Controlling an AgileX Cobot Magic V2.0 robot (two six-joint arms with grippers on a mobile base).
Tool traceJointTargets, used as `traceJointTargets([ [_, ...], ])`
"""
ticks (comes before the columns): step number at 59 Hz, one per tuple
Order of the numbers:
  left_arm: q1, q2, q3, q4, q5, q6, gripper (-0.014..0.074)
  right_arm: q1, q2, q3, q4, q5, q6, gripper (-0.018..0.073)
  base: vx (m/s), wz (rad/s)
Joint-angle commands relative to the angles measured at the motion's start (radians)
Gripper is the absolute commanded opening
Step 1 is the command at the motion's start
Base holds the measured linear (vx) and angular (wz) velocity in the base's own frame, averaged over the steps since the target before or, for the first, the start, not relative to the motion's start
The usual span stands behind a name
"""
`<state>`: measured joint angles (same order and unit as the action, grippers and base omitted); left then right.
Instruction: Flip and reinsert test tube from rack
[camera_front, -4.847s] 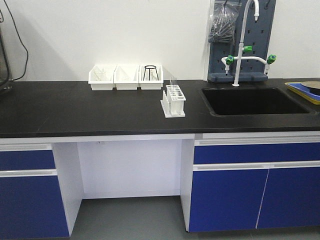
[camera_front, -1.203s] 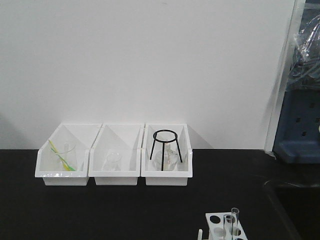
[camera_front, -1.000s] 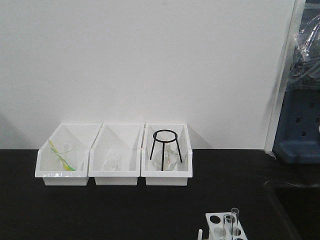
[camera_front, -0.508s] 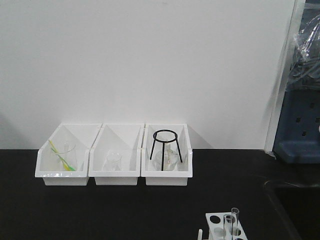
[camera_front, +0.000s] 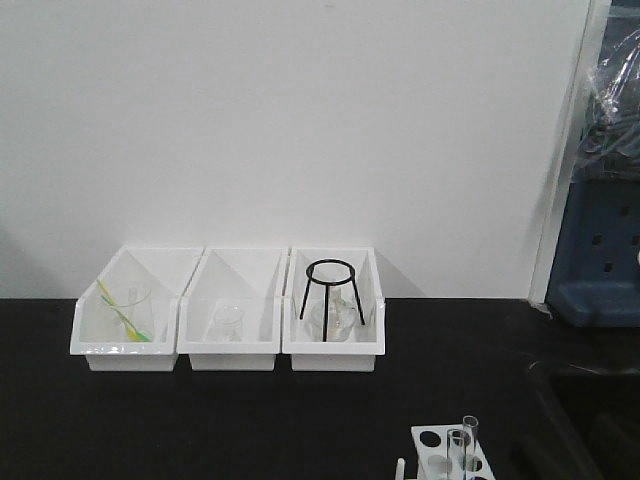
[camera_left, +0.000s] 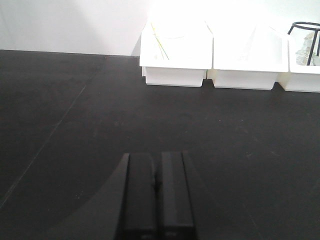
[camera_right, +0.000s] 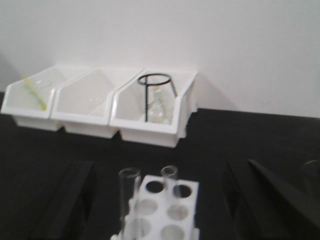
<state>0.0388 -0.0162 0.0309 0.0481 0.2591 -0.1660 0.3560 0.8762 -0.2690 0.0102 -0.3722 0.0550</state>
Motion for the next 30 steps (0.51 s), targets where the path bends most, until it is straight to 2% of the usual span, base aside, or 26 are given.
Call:
traceJointTargets([
  [1, -0.004, -0.010, 0.002, -0.005, -0.079, 0.000, -0.0006, 0.060, 0.055, 0.019, -0.010, -0.235, -0.009, 0.0560, 0.00, 0.00],
  [6, -0.004, -0.010, 0.002, -0.005, -0.079, 0.000, -0.0006, 0.087, 0.132, 0.021, -0.010, -0.282, -0.012, 0.0560, 0.00, 0.00],
  [30, -0.004, -0.010, 0.002, -0.005, -0.079, 0.000, -0.0006, 0.084, 0.465, 0.013, -0.018, -0.593, -0.013, 0.0560, 0.00, 0.00],
])
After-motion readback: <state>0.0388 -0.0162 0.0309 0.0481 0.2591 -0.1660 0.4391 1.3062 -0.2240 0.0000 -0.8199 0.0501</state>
